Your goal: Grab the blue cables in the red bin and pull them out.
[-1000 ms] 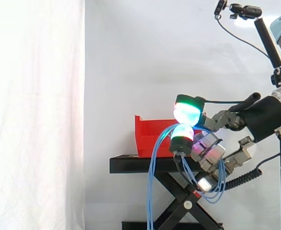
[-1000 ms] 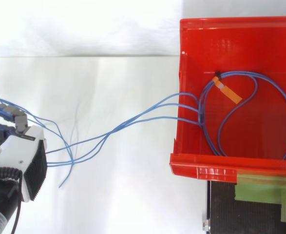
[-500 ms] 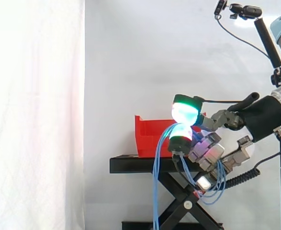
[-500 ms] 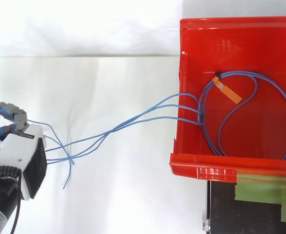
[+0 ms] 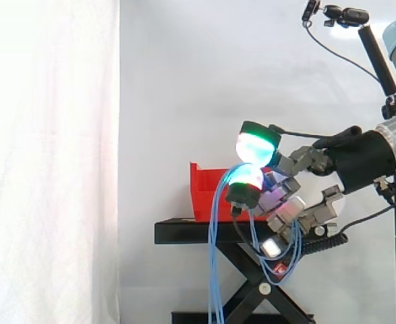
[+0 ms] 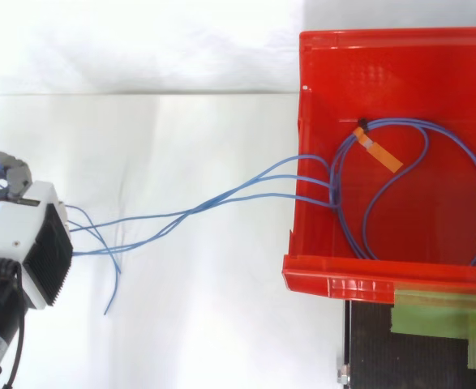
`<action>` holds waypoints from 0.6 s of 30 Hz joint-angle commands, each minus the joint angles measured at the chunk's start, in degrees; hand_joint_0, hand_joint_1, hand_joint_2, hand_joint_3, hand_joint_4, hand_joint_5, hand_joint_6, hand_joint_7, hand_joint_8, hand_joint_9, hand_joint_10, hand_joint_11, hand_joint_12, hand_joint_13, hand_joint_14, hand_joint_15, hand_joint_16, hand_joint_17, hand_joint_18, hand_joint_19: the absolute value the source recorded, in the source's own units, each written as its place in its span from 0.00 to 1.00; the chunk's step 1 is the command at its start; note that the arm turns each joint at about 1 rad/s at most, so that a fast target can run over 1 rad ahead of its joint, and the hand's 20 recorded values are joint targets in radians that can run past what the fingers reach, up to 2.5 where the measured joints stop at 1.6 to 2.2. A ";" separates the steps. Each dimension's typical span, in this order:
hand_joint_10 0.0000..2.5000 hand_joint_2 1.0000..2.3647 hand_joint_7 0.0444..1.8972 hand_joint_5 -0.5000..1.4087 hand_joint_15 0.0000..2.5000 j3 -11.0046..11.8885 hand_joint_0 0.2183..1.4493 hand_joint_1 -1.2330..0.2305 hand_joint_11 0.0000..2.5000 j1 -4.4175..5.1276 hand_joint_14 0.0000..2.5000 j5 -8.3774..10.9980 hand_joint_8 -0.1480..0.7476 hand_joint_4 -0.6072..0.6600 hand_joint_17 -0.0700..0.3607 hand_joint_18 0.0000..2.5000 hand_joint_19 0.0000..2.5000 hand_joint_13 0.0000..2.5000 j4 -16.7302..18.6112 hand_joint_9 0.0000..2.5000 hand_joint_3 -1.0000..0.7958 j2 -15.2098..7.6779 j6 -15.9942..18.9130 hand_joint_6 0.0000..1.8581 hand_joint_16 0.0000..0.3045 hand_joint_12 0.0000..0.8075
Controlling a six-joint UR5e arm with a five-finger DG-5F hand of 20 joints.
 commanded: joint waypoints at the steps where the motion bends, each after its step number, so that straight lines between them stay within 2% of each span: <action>1: 1.00 0.00 0.25 0.59 0.61 0.09 0.57 0.27 0.53 0.03 0.01 -0.16 0.35 0.43 0.41 0.31 0.25 0.55 2.94 0.38 0.00 0.01 -3.76 0.54 0.16 0.36; 3: 1.00 0.00 0.25 0.59 0.60 0.27 0.56 0.27 0.54 0.03 0.01 -0.34 0.35 0.43 0.41 0.31 0.25 0.55 4.52 0.37 0.00 0.01 -6.58 0.54 0.16 0.36; 4: 1.00 0.00 0.24 0.58 0.60 0.27 0.56 0.27 0.53 0.03 0.01 -0.34 0.35 0.43 0.41 0.31 0.25 0.55 4.52 0.37 0.00 0.01 -6.58 0.54 0.16 0.36; 5: 1.00 0.00 0.25 0.58 0.60 0.62 0.55 0.27 0.53 -0.06 0.01 -0.78 0.35 0.43 0.41 0.31 0.25 0.55 5.75 0.37 0.00 0.01 -9.65 0.53 0.16 0.36; 6: 1.00 0.00 0.25 0.58 0.60 0.71 0.55 0.28 0.53 -0.06 0.01 -1.04 0.35 0.43 0.41 0.31 0.25 0.55 6.10 0.37 0.00 0.01 -10.62 0.53 0.16 0.36; 7: 1.00 0.00 0.25 0.58 0.60 1.15 0.55 0.28 0.53 -0.23 0.01 -1.74 0.35 0.43 0.41 0.31 0.25 0.55 6.89 0.36 0.00 0.01 -12.99 0.53 0.16 0.36; 15: 1.00 0.00 0.24 0.57 0.60 1.32 0.55 0.27 0.53 -0.93 0.01 -4.82 0.35 0.43 0.41 0.31 0.26 0.54 8.56 0.35 0.00 0.01 -17.12 0.54 0.16 0.35; 18: 1.00 0.00 0.24 0.57 0.60 1.67 0.56 0.27 0.51 -1.11 0.01 -6.05 0.36 0.43 0.41 0.31 0.26 0.54 10.05 0.34 0.00 0.01 -20.11 0.55 0.16 0.36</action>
